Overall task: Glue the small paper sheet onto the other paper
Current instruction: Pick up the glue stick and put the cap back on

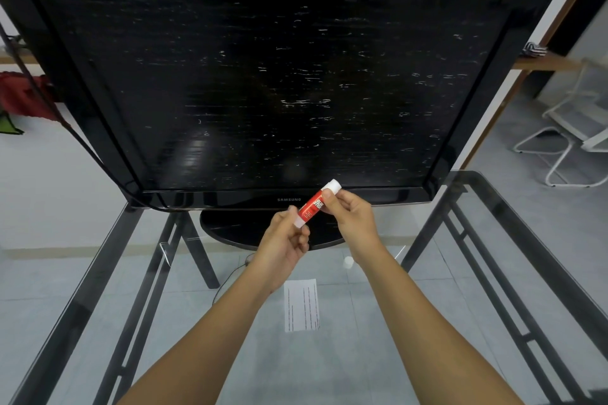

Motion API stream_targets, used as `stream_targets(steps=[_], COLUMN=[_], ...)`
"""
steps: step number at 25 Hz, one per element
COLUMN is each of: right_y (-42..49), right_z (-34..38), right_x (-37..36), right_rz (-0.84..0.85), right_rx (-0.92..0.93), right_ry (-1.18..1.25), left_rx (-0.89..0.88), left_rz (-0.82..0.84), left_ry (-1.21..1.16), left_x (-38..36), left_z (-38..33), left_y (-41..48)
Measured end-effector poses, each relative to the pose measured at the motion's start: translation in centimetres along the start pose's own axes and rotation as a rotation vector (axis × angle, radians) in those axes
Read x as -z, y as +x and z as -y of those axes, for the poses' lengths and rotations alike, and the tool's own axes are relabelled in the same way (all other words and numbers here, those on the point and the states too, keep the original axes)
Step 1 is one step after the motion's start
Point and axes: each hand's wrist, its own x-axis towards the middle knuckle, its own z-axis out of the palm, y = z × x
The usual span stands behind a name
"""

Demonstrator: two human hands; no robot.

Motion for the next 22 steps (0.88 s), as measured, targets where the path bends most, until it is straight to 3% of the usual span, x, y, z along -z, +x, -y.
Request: stream_targets(steps=[3, 6, 11, 15, 18, 22], right_y=[0.2, 0.3, 0.3, 0.2, 0.2, 0.2], right_z=[0.5, 0.6, 0.9, 0.6, 0.5, 0.4], right_x=[0.0, 0.1, 0.1, 0.3, 0.4, 0.5], right_rz=[0.002, 0.004, 0.028, 0.059, 0.043, 0.051], right_rx=[0.007, 0.020, 0.039, 0.031, 0.039, 0.042], right_ry=[-0.015, -0.023, -0.023, -0.051, -0.061, -0.054], left_rx=[-0.144, -0.117, -0.151, 0.026, -0.041, -0.161], left_rz=[0.033, 0.068, -0.042, -0.073, -0.094, 0.020], left_ry=[0.199, 0.259, 0.643, 0.425, 0.312, 0.260], left_x=[-0.1, 0.0, -0.6, -1.0, -1.0, -0.2], left_z=[0.1, -0.5, -0.3, -0.6, -0.3, 0.2], left_y=[-0.3, -0.4, -0.4, -0.1, 0.1, -0.4])
